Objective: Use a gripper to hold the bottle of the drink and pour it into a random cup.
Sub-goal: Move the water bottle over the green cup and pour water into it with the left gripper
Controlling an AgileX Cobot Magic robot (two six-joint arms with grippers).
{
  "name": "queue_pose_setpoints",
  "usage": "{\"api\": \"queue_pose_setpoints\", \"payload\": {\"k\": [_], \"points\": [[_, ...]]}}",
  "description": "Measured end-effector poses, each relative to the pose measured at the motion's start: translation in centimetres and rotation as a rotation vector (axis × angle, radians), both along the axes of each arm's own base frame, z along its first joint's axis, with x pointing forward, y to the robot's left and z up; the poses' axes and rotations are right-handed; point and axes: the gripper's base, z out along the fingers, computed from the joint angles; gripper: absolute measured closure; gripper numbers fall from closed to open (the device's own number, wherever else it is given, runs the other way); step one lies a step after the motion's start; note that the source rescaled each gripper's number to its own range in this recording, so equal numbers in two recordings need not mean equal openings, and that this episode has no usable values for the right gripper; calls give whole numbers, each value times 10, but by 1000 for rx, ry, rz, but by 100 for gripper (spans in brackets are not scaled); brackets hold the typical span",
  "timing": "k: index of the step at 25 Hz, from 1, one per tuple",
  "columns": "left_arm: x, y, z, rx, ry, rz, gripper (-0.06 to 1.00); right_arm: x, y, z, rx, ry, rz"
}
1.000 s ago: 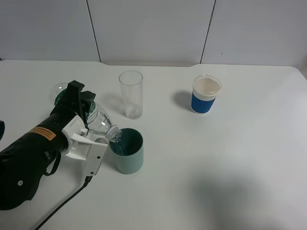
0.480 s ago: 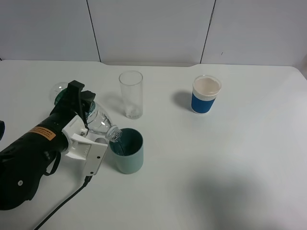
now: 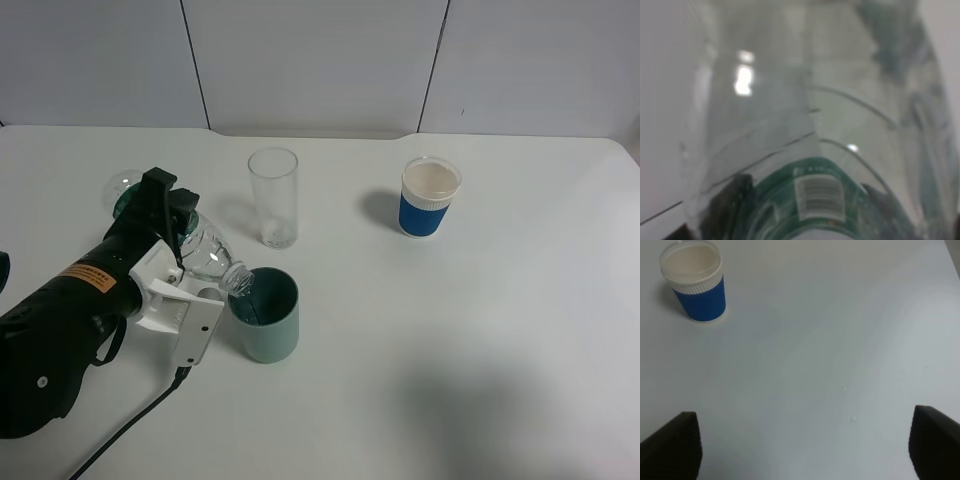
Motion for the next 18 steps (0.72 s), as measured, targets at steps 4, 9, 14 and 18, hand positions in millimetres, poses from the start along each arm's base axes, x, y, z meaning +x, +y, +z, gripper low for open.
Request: {"api": "queue_pose_setpoints", "payload": {"k": [4,9,14,18], "points": [[0,0,0,13,-2,-3,93,0,0,0,0,0,0],[0,0,0,19,-3,-5,93,0,0,0,0,0,0],[0,0,0,20,-3,-5,93,0,0,0,0,0,0],[0,0,0,20,-3,-5,93,0,0,0,0,0,0]]}}
